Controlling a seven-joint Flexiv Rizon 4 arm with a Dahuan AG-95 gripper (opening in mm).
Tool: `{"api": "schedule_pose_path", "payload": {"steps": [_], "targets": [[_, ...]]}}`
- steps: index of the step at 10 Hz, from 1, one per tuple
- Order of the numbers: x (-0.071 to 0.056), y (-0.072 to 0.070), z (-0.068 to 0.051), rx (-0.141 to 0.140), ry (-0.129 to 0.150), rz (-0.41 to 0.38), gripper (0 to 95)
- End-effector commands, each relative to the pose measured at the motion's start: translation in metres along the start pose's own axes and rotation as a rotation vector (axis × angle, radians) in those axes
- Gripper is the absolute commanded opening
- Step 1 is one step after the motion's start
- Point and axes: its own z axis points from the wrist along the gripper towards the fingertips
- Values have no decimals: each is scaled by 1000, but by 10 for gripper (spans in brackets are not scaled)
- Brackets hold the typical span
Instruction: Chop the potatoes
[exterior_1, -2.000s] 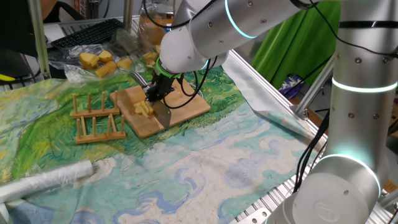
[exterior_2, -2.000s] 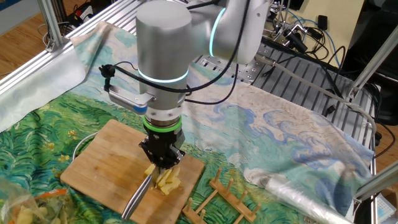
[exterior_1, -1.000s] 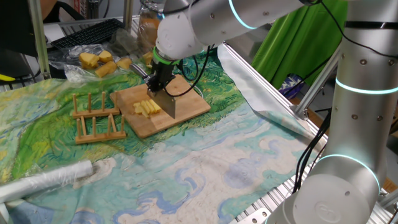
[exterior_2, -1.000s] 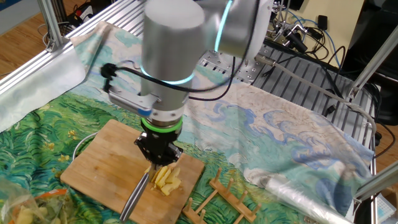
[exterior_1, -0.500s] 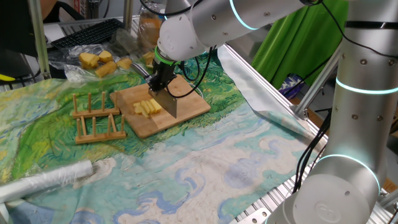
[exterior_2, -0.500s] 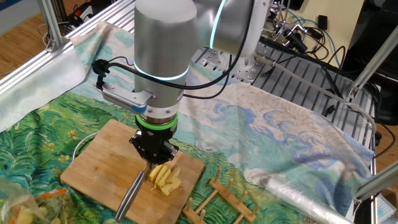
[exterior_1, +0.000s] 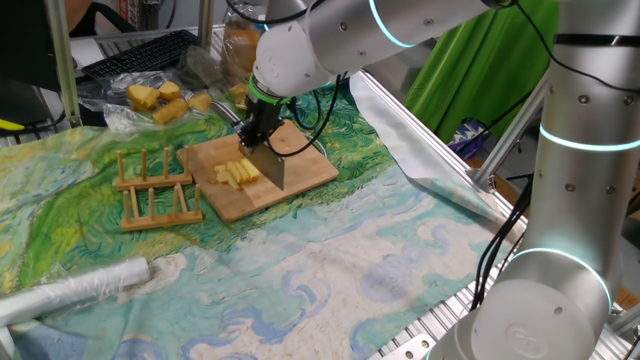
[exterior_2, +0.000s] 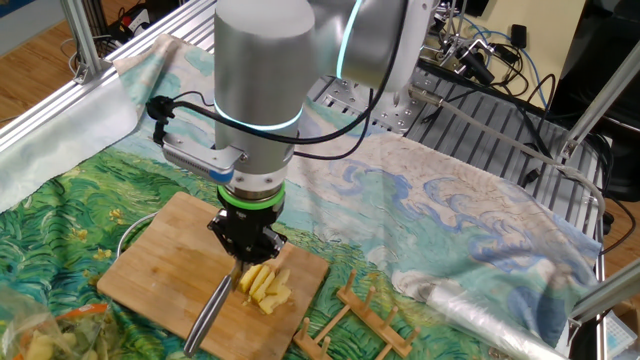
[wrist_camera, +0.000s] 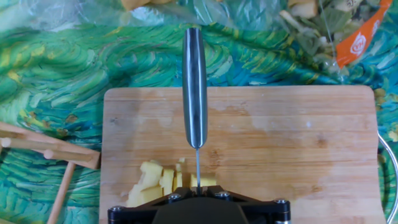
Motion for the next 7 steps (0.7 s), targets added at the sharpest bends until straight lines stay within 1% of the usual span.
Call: {"api": "schedule_pose_path", "payload": {"steps": [1,3,4,5,6,7], "targets": [[2,-1,-6,0,2,4,0],[3,0,-11,3,5,7,0],[3,0,-11,4,4,6,0],[3,1,-6,4,0,5,0],[4,2,2,1,-3,7,0],[5,4,18,-2,-12,9,0]]}}
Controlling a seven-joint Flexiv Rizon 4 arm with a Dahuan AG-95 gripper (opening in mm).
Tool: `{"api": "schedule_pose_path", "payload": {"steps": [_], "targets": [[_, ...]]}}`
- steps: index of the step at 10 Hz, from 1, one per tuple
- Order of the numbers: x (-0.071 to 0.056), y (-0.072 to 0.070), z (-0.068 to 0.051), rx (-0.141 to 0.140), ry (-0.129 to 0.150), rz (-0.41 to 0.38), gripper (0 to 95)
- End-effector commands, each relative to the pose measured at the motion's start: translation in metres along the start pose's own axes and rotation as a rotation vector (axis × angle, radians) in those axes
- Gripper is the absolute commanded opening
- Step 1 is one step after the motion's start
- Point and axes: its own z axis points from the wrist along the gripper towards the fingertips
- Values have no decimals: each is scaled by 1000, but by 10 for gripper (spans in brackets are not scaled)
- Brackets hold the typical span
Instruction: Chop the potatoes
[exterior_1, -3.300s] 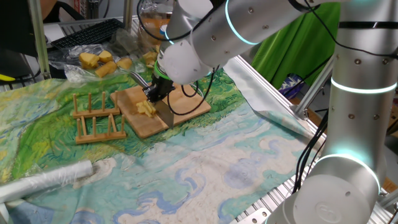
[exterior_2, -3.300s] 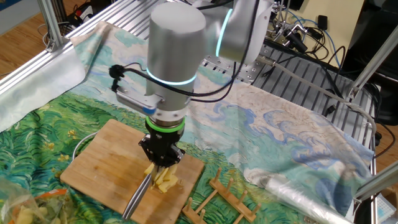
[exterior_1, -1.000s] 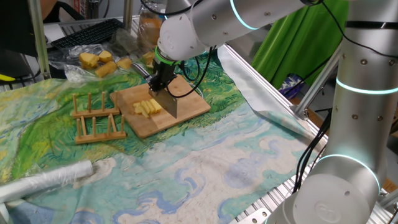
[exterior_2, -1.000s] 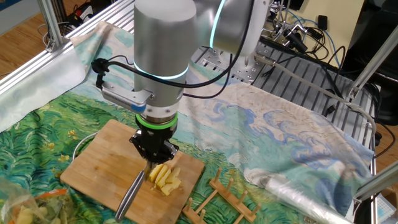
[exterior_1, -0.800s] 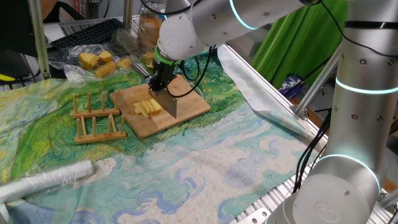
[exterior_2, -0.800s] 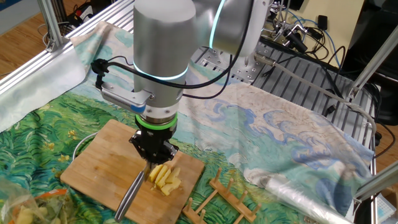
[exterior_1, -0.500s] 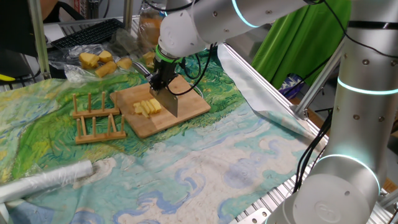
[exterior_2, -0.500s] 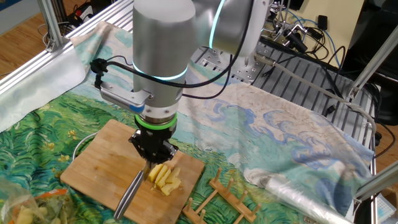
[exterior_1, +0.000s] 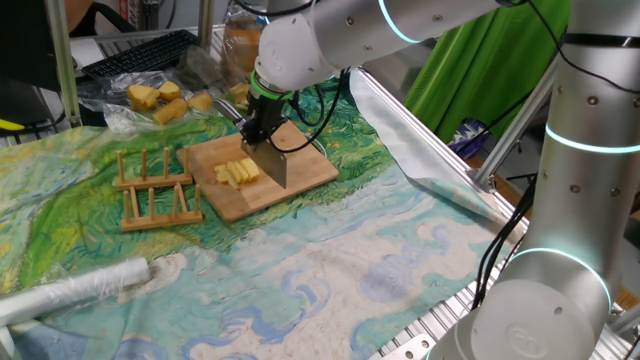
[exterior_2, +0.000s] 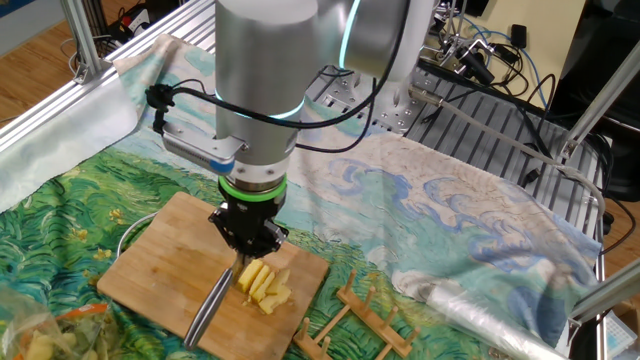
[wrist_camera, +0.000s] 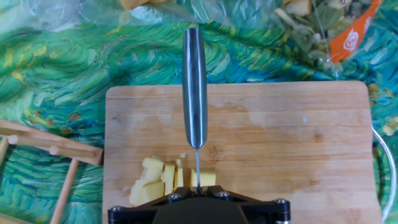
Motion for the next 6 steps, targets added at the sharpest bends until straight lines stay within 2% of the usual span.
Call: {"api": "schedule_pose_path", "payload": {"steps": [1,2,3,6], "targets": [[1,3,31,-9,-25,4,0],[1,4,39,-10,-35,3,0],[1,5,41,-11,-34,5,0],[2,4,39,-13,-37,5,0]]}}
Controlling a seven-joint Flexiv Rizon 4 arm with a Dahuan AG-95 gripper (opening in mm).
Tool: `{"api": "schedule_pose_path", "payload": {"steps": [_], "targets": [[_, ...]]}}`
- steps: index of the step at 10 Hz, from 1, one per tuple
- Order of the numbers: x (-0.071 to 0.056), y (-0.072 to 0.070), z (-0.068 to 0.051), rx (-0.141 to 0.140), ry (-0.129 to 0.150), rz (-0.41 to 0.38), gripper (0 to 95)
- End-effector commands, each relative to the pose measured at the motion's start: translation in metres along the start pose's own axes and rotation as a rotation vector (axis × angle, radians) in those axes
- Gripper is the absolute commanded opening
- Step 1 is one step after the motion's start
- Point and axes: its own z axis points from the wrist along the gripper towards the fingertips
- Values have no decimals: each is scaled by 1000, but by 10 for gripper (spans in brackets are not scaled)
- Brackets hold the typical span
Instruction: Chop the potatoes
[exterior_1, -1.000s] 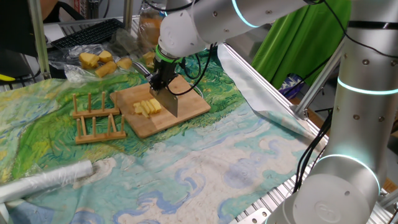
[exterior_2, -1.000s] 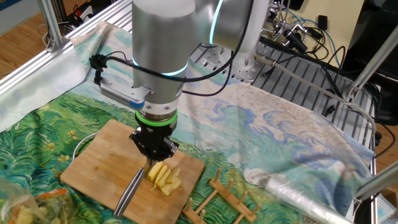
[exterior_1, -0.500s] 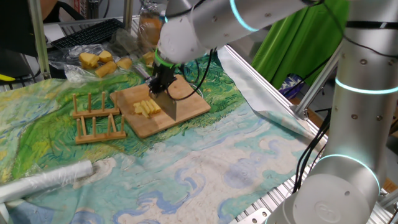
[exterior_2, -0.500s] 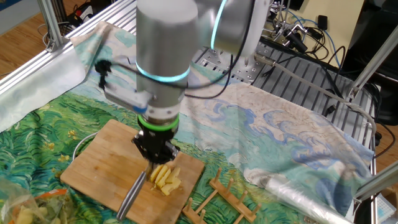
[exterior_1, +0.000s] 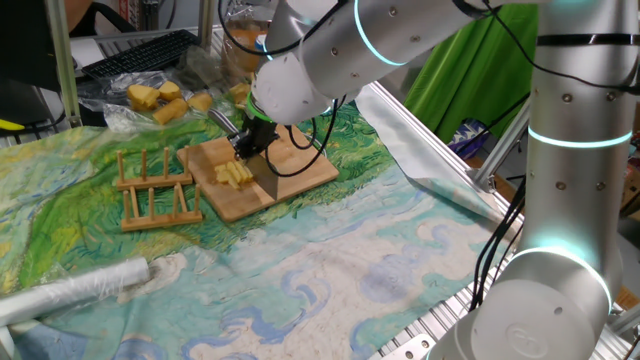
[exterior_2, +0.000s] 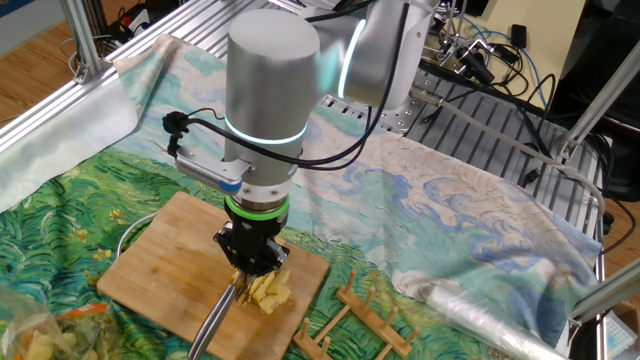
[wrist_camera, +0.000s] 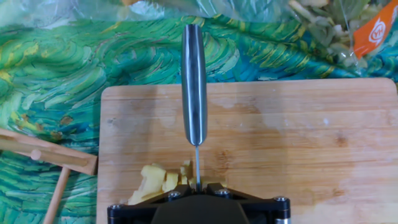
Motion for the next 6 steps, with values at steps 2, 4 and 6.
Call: {"api": "schedule_pose_path", "payload": {"steps": [2,4,6], "targets": [[2,-1,4,-3,12,-2,0],[0,-2,-5,-2,13,-1,0],[0,-2,-5,1,15,-3,0]]}}
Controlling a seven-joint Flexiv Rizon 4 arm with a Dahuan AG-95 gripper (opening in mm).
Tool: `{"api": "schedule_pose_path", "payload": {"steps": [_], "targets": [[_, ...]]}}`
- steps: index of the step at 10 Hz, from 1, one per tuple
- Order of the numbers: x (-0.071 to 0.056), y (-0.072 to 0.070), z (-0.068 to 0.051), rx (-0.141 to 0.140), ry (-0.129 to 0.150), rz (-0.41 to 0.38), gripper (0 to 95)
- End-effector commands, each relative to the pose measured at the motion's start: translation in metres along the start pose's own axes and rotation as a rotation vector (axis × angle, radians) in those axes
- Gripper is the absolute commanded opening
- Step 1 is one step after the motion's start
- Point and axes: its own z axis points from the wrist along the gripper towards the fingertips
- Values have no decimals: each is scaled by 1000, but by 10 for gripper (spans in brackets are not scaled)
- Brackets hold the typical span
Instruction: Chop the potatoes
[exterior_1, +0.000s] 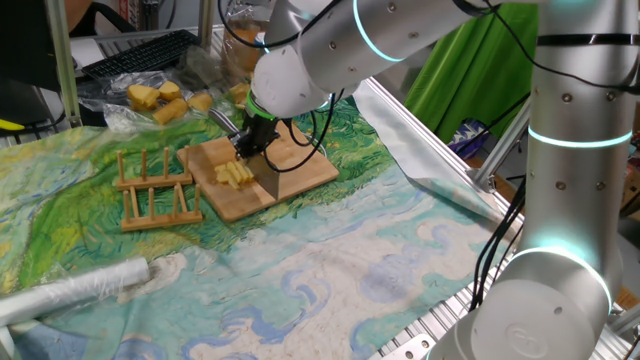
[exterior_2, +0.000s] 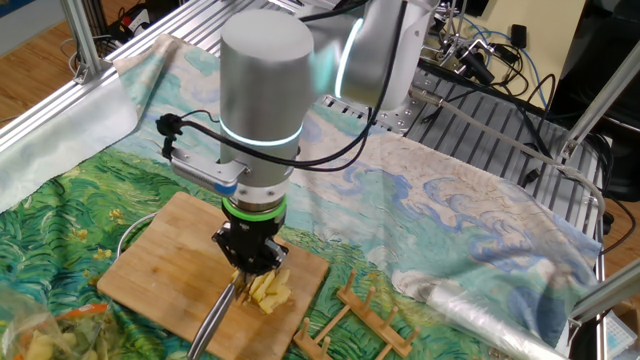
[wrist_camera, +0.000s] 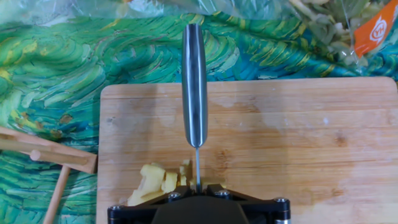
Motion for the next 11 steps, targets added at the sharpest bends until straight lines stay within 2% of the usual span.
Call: {"api": "schedule_pose_path", "payload": {"steps": [1,4,6,7,8,9,11], "targets": [[1,-1,-5,9,-1,1,0],[1,-2,-10,14,-1,5,0],[1,-2,-8,10,-1,8,0],[2,0,2,4,-16,13,0],[3,2,18,-1,-35,16,0],[3,2,22,-1,-34,14,0],[3,2,10,-7,-25,18,0]]}}
